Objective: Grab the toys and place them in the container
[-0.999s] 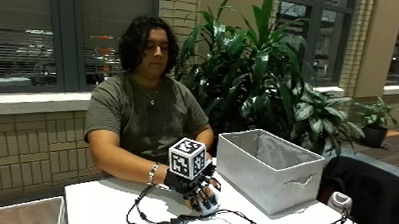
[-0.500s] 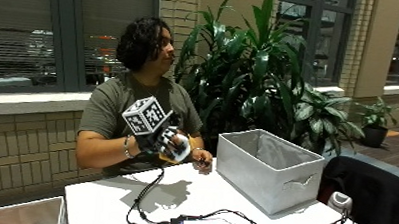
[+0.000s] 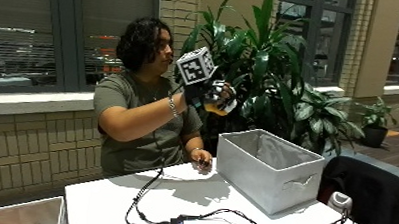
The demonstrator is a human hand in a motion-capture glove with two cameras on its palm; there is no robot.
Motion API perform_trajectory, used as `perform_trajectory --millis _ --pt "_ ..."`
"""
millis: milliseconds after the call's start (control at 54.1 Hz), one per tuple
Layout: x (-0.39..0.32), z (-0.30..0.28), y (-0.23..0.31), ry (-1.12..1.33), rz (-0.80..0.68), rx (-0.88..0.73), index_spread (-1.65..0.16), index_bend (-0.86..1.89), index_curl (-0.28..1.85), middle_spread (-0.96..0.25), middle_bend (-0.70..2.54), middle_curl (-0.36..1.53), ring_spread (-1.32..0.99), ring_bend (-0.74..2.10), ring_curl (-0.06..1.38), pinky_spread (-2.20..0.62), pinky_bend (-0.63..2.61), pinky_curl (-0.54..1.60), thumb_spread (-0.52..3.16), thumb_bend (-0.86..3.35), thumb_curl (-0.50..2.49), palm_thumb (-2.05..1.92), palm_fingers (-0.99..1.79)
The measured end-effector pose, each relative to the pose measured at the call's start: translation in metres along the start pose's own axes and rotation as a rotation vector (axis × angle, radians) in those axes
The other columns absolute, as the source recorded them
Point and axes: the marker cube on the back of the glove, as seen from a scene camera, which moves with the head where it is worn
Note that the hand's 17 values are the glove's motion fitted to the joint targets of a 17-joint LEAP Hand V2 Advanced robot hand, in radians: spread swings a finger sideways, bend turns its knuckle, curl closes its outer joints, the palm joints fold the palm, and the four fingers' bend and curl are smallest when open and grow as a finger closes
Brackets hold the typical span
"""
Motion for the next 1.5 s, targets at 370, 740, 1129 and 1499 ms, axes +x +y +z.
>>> perform_trajectory --millis 370,740,1129,1499 --pt "-0.041 0.023 -0.124 0.13 0.127 -0.029 -0.55 0.46 1.1 -0.58 0.43 1.0 -0.55 0.98 0.76 -0.33 1.19 0.48 0.74 0.07 1.09 0.67 0.48" --pt "-0.021 0.029 -0.084 0.139 0.033 -0.247 -0.44 0.11 0.78 -0.17 0.1 0.73 -0.2 0.23 0.54 -0.04 1.07 0.42 1.19 -0.03 0.75 0.29 -0.27" --pt "0.083 0.003 0.175 0.222 0.254 -0.283 -0.41 0.19 0.62 -0.08 0.18 0.55 -0.13 0.29 0.51 0.01 0.87 0.34 1.38 -0.01 0.47 0.04 0.04" --pt "0.144 0.002 0.305 0.236 0.496 -0.21 -0.4 0.19 0.56 -0.08 0.19 0.5 -0.12 0.23 0.48 0.01 0.81 0.32 1.45 -0.01 0.37 0.02 0.11"
